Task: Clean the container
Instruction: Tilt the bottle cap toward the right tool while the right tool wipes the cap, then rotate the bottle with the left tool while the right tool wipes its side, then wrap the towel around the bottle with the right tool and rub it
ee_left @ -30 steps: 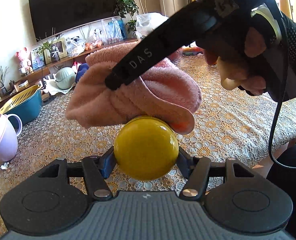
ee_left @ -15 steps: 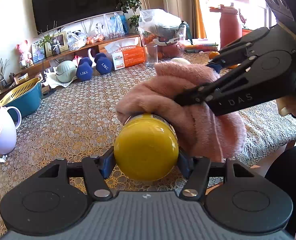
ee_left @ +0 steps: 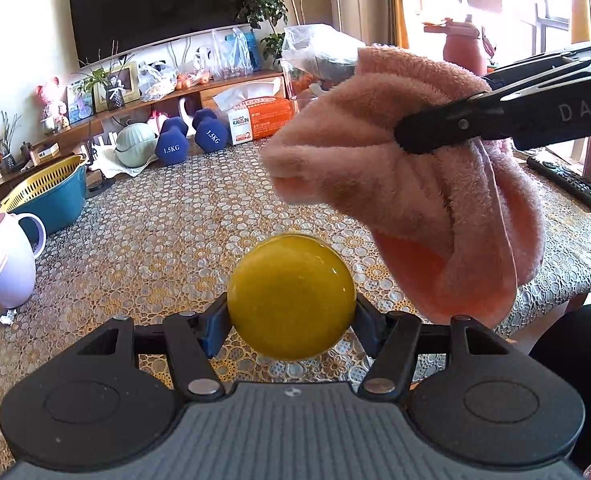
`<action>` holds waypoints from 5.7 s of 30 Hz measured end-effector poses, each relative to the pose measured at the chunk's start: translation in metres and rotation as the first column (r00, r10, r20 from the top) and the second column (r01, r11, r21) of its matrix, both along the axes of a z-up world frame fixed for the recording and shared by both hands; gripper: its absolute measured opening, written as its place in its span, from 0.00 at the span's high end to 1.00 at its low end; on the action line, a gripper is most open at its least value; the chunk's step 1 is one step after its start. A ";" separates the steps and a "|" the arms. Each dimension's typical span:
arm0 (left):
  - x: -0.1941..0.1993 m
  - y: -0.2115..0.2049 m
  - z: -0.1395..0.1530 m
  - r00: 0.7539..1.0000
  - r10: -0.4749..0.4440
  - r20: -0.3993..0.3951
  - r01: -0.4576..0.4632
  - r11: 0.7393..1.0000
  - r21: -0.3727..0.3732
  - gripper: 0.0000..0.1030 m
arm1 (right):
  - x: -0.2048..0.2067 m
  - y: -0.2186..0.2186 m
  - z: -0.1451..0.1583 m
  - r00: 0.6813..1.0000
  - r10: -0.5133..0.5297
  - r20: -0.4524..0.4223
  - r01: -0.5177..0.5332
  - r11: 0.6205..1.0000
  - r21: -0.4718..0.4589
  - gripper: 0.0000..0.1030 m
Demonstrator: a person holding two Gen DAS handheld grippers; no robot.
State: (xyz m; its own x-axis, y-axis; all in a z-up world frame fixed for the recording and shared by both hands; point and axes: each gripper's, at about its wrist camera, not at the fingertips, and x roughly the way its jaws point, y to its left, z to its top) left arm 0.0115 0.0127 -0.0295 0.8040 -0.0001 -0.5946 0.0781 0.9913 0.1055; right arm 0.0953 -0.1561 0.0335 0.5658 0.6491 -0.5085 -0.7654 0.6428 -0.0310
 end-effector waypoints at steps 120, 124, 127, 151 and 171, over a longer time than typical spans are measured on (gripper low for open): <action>0.020 0.055 0.001 0.965 -0.046 -0.258 -0.124 0.788 -0.603 0.39 | -0.012 -0.012 -0.034 0.992 -0.082 -0.098 0.089 0.993 0.073 0.60; 0.020 0.051 0.003 0.967 -0.040 -0.250 -0.115 0.809 -0.576 0.40 | -0.010 0.005 -0.045 0.993 -0.102 -0.055 0.102 0.995 0.005 0.60; 0.018 0.048 0.005 0.970 -0.036 -0.240 -0.102 0.837 -0.537 0.40 | -0.004 0.013 -0.053 0.994 -0.107 -0.036 0.107 0.994 -0.017 0.60; 0.006 0.041 0.009 0.977 -0.053 -0.206 -0.044 0.897 -0.439 0.39 | 0.013 0.002 -0.047 0.972 -0.223 0.067 0.228 0.971 -0.070 0.60; 0.051 0.018 0.027 0.974 -0.039 -0.224 -0.070 0.885 -0.460 0.39 | 0.007 -0.017 -0.061 0.981 -0.190 -0.039 0.191 0.981 0.023 0.60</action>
